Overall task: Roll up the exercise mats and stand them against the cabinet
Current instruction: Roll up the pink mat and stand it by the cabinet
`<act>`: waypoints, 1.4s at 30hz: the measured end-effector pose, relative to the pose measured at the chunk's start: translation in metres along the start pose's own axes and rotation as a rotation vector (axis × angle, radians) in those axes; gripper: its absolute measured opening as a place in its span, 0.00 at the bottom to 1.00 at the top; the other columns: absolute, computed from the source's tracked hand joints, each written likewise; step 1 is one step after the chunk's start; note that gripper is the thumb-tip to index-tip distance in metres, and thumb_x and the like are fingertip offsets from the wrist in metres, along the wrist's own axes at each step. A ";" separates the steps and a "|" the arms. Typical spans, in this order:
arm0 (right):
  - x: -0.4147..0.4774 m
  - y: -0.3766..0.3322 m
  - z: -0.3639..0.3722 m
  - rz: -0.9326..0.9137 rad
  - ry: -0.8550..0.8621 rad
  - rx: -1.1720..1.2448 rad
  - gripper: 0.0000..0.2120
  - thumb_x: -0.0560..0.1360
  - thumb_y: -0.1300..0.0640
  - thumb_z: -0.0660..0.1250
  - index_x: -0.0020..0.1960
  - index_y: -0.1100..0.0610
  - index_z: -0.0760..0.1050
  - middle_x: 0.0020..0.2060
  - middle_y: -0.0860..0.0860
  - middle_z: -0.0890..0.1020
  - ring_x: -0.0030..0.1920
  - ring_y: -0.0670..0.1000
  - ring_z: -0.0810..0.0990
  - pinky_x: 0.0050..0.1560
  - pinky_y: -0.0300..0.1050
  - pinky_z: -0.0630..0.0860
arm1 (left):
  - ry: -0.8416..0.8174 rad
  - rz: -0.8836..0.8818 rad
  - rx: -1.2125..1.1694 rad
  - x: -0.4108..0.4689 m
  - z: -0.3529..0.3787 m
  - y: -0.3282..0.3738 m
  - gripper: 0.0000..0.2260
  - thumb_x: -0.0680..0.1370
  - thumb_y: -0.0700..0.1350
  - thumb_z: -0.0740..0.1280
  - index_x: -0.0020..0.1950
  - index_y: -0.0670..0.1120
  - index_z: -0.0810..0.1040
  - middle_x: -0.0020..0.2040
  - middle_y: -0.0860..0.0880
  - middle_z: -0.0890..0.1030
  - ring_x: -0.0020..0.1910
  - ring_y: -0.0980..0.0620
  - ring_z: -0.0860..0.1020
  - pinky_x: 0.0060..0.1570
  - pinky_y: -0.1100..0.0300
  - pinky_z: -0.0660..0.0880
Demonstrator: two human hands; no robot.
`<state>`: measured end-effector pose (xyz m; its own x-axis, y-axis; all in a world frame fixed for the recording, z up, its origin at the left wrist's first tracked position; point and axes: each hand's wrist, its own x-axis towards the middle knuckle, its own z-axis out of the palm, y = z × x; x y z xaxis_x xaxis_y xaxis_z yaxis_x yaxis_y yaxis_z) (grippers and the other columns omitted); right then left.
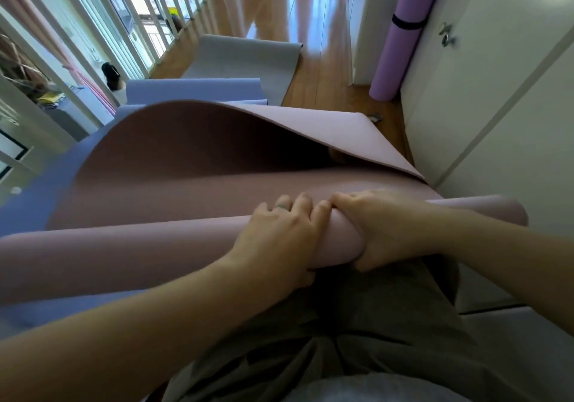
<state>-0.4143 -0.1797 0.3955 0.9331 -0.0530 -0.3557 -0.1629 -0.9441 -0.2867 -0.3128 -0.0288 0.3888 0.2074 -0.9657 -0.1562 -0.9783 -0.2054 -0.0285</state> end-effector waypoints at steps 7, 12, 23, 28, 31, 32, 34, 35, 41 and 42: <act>-0.007 -0.006 0.015 0.050 0.217 -0.126 0.40 0.64 0.35 0.73 0.70 0.47 0.63 0.63 0.45 0.73 0.60 0.47 0.73 0.59 0.44 0.69 | -0.239 -0.006 -0.181 0.021 -0.014 -0.021 0.37 0.65 0.60 0.74 0.69 0.51 0.64 0.59 0.50 0.74 0.54 0.49 0.75 0.54 0.53 0.75; 0.008 -0.002 0.003 0.074 0.150 -0.036 0.33 0.62 0.36 0.74 0.62 0.47 0.69 0.52 0.43 0.78 0.49 0.45 0.77 0.48 0.42 0.75 | -0.302 -0.044 -0.280 0.030 -0.019 -0.030 0.33 0.64 0.61 0.75 0.65 0.52 0.69 0.57 0.52 0.76 0.52 0.51 0.75 0.54 0.53 0.74; 0.036 0.090 -0.016 0.594 0.193 0.087 0.13 0.77 0.51 0.62 0.60 0.49 0.79 0.64 0.55 0.73 0.64 0.57 0.69 0.65 0.48 0.65 | -0.085 -0.021 -0.128 0.020 -0.010 -0.027 0.34 0.66 0.60 0.72 0.67 0.52 0.65 0.58 0.49 0.74 0.54 0.47 0.75 0.50 0.51 0.75; 0.046 0.106 -0.010 0.801 -0.155 0.189 0.17 0.79 0.58 0.60 0.65 0.64 0.72 0.57 0.59 0.75 0.56 0.58 0.75 0.52 0.45 0.70 | -0.116 -0.024 -0.117 0.024 -0.009 -0.026 0.34 0.66 0.60 0.72 0.67 0.51 0.65 0.57 0.49 0.73 0.53 0.47 0.75 0.50 0.51 0.75; 0.057 0.111 -0.015 0.774 0.321 0.133 0.16 0.79 0.62 0.59 0.64 0.68 0.71 0.59 0.65 0.74 0.60 0.64 0.74 0.55 0.51 0.71 | -0.156 -0.007 -0.139 0.027 -0.012 -0.029 0.33 0.67 0.59 0.72 0.68 0.52 0.64 0.57 0.50 0.74 0.52 0.49 0.75 0.50 0.51 0.76; 0.060 0.109 -0.023 0.713 0.492 0.106 0.14 0.78 0.63 0.59 0.61 0.68 0.72 0.58 0.66 0.74 0.58 0.65 0.74 0.55 0.52 0.71 | -0.169 0.000 -0.151 0.028 -0.013 -0.030 0.33 0.67 0.59 0.72 0.68 0.52 0.64 0.57 0.50 0.74 0.51 0.49 0.75 0.50 0.51 0.76; 0.071 0.105 -0.044 0.543 0.735 0.017 0.13 0.77 0.65 0.59 0.59 0.67 0.75 0.57 0.65 0.76 0.57 0.65 0.76 0.54 0.53 0.72 | -0.201 0.011 -0.163 0.031 -0.015 -0.031 0.33 0.68 0.58 0.73 0.68 0.52 0.64 0.57 0.50 0.74 0.50 0.50 0.75 0.50 0.52 0.76; 0.078 0.103 -0.058 0.449 0.814 -0.036 0.14 0.76 0.67 0.59 0.59 0.65 0.77 0.57 0.63 0.78 0.57 0.64 0.76 0.56 0.52 0.72 | -0.216 0.012 -0.166 0.032 -0.015 -0.031 0.33 0.68 0.58 0.73 0.68 0.52 0.64 0.56 0.50 0.74 0.50 0.49 0.75 0.49 0.53 0.76; 0.107 0.079 -0.099 0.147 0.879 -0.097 0.21 0.73 0.73 0.57 0.61 0.61 0.79 0.57 0.57 0.81 0.58 0.58 0.78 0.63 0.51 0.72 | -0.237 -0.006 -0.182 0.033 -0.011 -0.032 0.32 0.68 0.57 0.73 0.67 0.52 0.64 0.55 0.49 0.73 0.52 0.47 0.75 0.46 0.55 0.73; 0.108 0.072 -0.095 0.102 0.850 -0.055 0.21 0.73 0.73 0.57 0.60 0.61 0.80 0.56 0.57 0.81 0.57 0.59 0.78 0.63 0.52 0.72 | -0.228 -0.005 -0.170 0.033 -0.011 -0.032 0.32 0.68 0.57 0.73 0.67 0.51 0.65 0.56 0.48 0.72 0.53 0.46 0.74 0.47 0.55 0.73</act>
<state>-0.2948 -0.2850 0.4213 0.8420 -0.3433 0.4162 -0.2635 -0.9348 -0.2379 -0.2746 -0.0558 0.3955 0.1872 -0.9079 -0.3751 -0.9583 -0.2527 0.1335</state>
